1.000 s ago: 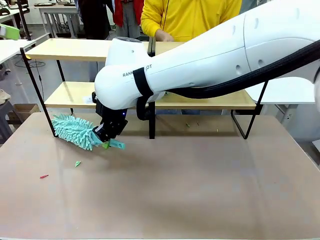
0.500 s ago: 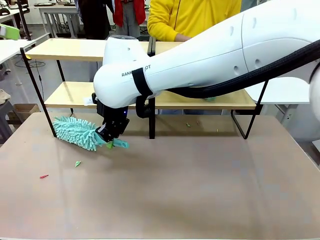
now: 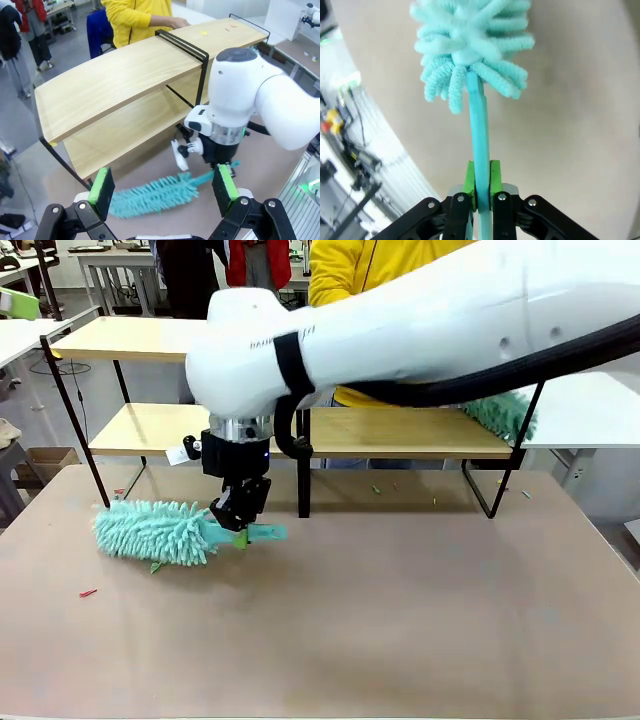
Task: Clean the shelves.
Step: Clean a randomly selected level of the Shelf with the Duster.
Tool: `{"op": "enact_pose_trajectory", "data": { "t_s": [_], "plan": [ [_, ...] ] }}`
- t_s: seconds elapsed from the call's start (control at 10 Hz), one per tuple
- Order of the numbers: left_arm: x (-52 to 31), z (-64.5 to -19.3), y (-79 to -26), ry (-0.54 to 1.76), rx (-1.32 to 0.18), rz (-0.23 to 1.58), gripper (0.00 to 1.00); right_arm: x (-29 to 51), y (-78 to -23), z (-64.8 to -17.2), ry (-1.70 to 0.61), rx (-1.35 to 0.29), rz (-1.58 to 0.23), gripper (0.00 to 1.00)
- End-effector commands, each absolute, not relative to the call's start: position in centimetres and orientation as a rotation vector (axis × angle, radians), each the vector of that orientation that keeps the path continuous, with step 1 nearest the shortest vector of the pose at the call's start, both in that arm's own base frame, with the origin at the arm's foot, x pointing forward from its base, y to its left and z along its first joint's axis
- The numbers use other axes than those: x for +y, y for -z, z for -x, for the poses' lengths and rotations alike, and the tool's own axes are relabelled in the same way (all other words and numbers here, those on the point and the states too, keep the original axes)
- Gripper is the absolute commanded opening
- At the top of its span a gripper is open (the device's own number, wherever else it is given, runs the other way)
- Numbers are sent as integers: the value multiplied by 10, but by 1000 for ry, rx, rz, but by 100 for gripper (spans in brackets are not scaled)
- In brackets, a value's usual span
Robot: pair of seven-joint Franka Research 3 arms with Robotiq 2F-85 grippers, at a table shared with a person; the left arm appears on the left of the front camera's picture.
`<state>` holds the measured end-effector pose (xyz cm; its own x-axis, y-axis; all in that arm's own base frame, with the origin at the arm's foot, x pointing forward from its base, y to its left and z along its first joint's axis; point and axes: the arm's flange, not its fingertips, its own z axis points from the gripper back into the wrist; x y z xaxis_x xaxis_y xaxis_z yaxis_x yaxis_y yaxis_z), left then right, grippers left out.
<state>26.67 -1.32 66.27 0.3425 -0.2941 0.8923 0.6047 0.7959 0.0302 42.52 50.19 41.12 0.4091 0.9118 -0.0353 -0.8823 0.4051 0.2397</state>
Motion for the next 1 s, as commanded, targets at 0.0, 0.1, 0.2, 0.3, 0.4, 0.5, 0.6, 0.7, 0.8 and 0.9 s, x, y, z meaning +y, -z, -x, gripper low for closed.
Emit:
{"op": "enact_pose_trajectory", "data": {
  "t_s": [0.0, 0.1, 0.2, 0.3, 0.4, 0.5, 0.6, 0.7, 0.8, 0.9],
  "plan": [
    [-15, -266, -663, 586, -1073, 322, 100, 466, -434, -400, -1307, 284, -271, 12],
    [-15, -266, -663, 586, -1073, 322, 100, 452, -443, -388, -1378, 333, -319, 12],
    [-15, -266, -663, 586, -1073, 322, 100, 431, -457, -379, -1425, 317, -391, 12],
    [-15, -266, -663, 586, -1073, 322, 100, 408, -470, -375, -1460, 235, -483, 12],
    [-15, -266, -663, 586, -1073, 322, 100, 380, -484, -375, -1484, 136, -593, 12],
    [-15, -266, -663, 586, -1073, 322, 100, 351, -494, -372, -1497, 49, -673, 12],
    [-15, -266, -663, 586, -1073, 322, 100, 318, -501, -363, -1492, 8, -719, 12],
    [-15, -266, -663, 586, -1073, 322, 100, 290, -502, -353, -1497, 5, -753, 12],
    [-15, -266, -663, 586, -1073, 322, 100, 251, -501, -340, -1439, -18, -772, 12],
    [-15, -266, -663, 586, -1073, 322, 100, 218, -499, -326, -1394, -55, -783, 12]
  ]
}}
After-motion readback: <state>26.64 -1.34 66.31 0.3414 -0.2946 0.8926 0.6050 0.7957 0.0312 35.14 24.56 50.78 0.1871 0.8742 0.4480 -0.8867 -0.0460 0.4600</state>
